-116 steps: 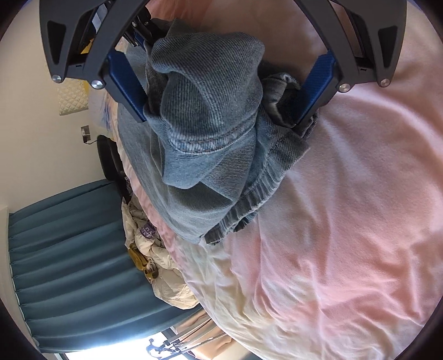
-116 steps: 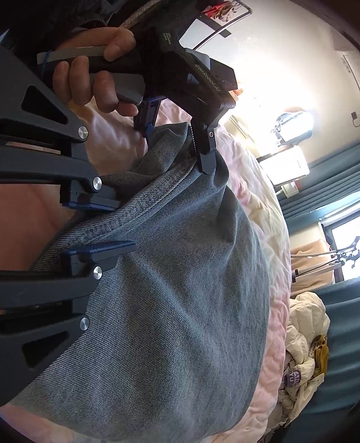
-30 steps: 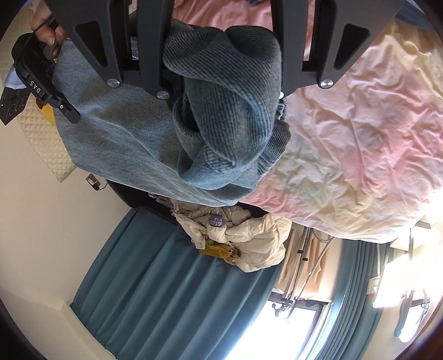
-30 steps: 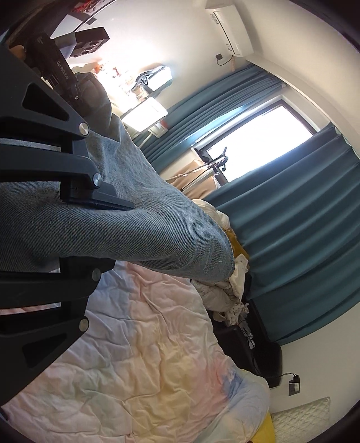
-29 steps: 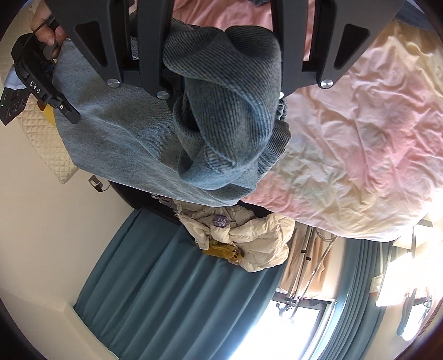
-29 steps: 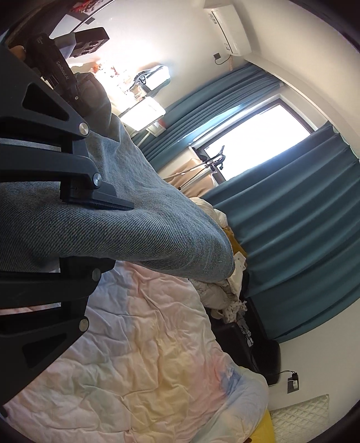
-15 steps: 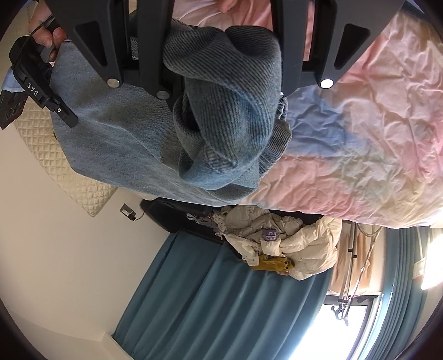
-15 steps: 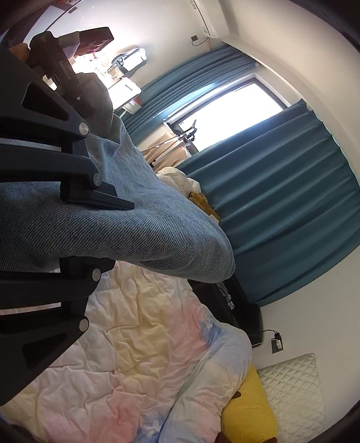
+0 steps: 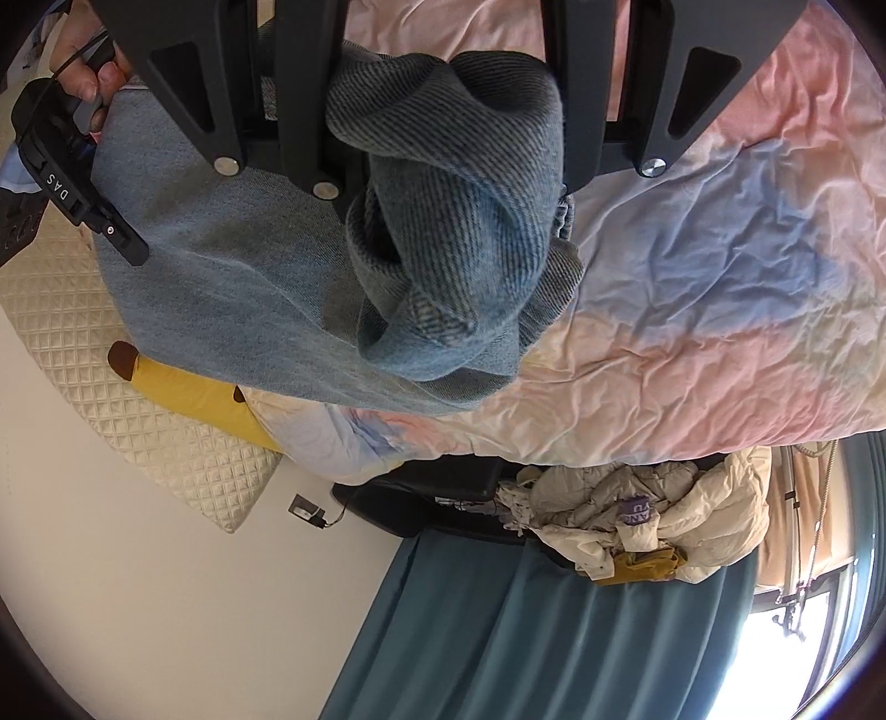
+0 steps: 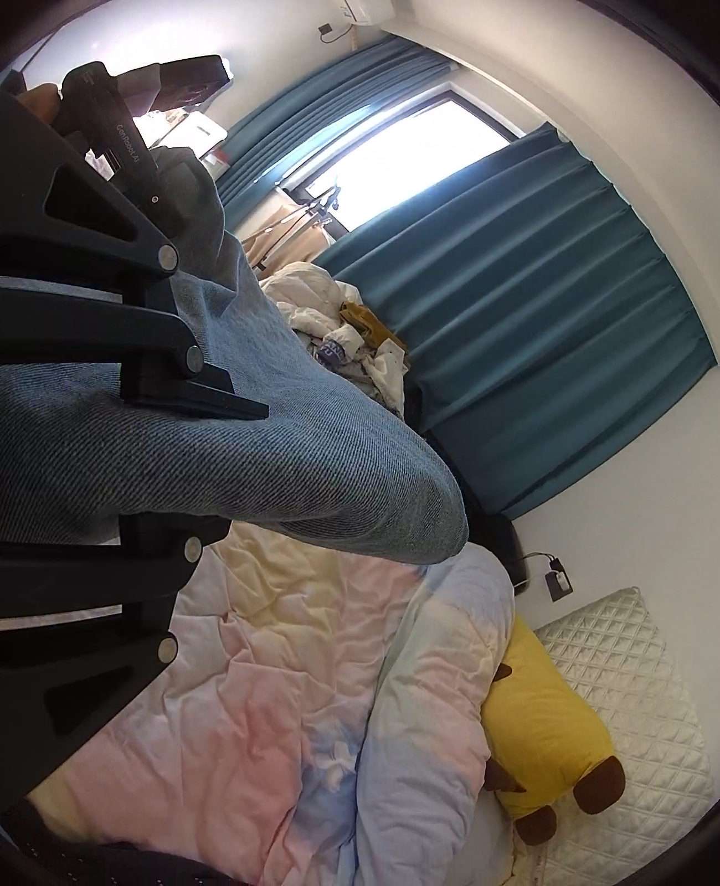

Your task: Fold clothes

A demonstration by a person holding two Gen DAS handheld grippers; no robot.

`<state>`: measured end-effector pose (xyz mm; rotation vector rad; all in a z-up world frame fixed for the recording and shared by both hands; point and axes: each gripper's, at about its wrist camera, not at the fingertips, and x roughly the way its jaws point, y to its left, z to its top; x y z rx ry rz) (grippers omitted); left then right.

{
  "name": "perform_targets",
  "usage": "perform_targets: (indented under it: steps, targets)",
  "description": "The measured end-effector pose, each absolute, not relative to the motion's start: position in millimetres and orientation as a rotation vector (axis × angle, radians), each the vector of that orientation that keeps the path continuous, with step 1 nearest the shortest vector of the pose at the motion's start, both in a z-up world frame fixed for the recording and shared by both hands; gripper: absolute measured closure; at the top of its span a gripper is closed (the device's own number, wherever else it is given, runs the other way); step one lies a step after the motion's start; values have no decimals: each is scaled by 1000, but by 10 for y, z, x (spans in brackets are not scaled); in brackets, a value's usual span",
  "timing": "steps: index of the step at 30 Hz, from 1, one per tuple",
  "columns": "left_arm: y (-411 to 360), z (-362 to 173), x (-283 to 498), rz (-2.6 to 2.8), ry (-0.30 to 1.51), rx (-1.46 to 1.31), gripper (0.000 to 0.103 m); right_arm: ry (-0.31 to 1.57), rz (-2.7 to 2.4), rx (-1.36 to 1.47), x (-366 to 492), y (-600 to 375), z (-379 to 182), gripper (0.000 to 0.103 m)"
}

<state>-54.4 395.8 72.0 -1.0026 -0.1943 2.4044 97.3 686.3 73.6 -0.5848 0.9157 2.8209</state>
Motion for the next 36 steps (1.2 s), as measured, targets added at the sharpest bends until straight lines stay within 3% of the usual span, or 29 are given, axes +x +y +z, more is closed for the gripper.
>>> perform_targets:
  steps: [9, 21, 33, 36]
  targets:
    - [4612, 175, -825, 2306, -100, -1001, 69, 964, 2705, -545, 1007, 7447, 101, 81]
    - [4912, -786, -1175, 2210, 15, -1076, 67, 1015, 2587, -647, 963, 7703, -1019, 79]
    - [4995, -984, -1219, 2194, 95, -1113, 58, 1053, 2560, -640, 973, 7776, -1233, 69]
    - [4952, -922, -1209, 2187, 99, -1138, 57, 1013, 2525, -678, 958, 7745, -1164, 60]
